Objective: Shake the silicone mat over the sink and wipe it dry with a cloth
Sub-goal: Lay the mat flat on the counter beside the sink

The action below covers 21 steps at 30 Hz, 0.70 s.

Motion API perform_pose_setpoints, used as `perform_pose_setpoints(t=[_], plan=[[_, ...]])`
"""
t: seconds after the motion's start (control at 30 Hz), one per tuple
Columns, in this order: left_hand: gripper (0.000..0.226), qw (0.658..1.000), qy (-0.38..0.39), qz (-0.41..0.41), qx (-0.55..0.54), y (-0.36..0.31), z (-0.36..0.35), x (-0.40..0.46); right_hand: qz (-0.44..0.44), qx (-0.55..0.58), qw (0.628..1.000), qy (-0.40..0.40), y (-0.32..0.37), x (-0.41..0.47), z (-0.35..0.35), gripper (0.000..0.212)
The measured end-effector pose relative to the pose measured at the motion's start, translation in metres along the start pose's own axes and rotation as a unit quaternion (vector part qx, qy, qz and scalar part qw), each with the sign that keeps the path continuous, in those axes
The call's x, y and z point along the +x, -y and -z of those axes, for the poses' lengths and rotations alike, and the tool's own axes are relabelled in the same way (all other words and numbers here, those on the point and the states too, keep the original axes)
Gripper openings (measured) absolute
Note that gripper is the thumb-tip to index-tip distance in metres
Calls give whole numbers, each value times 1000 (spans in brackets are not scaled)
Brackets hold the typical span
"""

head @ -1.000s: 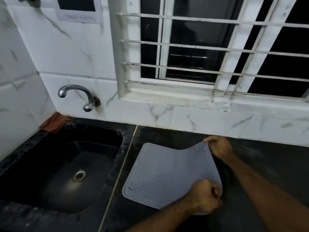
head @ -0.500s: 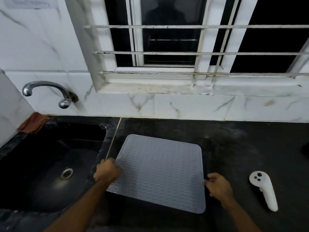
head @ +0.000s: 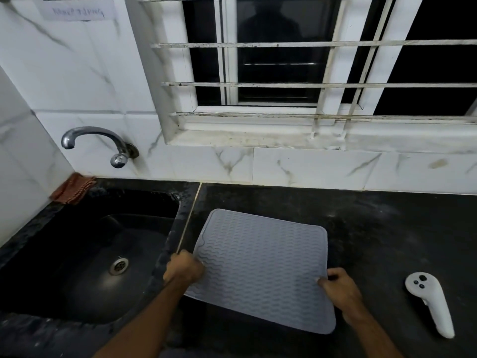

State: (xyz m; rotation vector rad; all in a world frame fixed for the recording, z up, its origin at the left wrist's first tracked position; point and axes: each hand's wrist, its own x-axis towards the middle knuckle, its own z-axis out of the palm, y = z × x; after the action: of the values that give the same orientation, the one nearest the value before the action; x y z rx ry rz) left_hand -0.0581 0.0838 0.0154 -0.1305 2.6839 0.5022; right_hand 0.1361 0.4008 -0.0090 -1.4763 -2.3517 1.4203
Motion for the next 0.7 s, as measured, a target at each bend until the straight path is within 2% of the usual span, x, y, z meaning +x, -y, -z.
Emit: perform_pose_setpoints(t=[0.17, 0.43, 0.7], plan=[[26, 997, -32, -69, 1, 4, -10, -7, -6, -73, 997, 10, 2, -4, -3, 21], [51, 992, -44, -77, -84, 19, -17, 7, 3, -71, 997, -14, 1, -8, -12, 28], [33, 977, -88, -88, -174, 24, -17, 6, 61, 1, 996, -62, 15, -19, -7, 26]])
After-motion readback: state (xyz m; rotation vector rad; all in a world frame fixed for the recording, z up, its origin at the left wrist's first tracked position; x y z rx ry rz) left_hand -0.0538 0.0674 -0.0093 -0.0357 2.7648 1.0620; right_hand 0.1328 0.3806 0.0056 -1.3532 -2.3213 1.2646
